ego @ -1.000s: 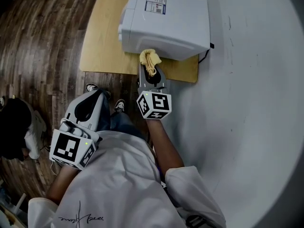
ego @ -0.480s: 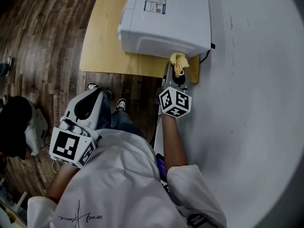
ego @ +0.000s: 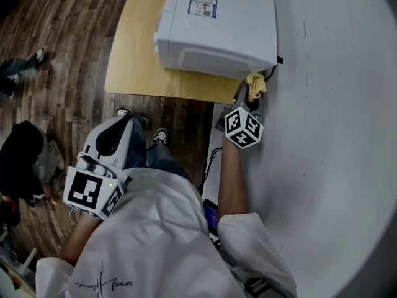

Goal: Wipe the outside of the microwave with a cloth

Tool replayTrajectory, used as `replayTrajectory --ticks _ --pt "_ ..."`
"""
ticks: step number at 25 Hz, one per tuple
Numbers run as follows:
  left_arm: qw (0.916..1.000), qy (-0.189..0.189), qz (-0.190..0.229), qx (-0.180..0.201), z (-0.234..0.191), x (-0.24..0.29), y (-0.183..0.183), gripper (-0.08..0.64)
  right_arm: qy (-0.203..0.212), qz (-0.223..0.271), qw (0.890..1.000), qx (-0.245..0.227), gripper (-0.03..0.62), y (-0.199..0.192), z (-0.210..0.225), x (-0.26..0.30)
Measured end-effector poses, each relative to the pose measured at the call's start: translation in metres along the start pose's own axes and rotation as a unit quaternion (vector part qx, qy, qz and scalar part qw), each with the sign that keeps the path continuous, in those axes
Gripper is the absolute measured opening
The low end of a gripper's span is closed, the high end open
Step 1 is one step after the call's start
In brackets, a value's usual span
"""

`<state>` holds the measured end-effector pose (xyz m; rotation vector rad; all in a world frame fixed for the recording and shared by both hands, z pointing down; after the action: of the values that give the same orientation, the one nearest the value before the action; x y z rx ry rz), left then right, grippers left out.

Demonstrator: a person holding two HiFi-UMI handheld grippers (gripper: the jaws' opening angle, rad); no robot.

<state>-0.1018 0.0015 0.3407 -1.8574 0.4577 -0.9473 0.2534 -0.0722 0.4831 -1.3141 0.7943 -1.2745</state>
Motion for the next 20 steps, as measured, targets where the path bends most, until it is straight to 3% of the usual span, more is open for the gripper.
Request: replayTrajectory --ticks 20 --pt "0.9999 -0.008 -0.009 -0.001 0.0 0.005 -0.003 -0.009 0.036 -0.008 0.999 -0.005 0.117 -0.021 -0.032 0.007"
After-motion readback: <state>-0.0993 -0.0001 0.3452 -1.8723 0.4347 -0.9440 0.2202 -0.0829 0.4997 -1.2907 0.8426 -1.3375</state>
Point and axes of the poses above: the fingertips, and each gripper's own axes: x forward along the fingers, z to its right, y out of its top, the point moved 5 cm from there along -x, backward along the fingers
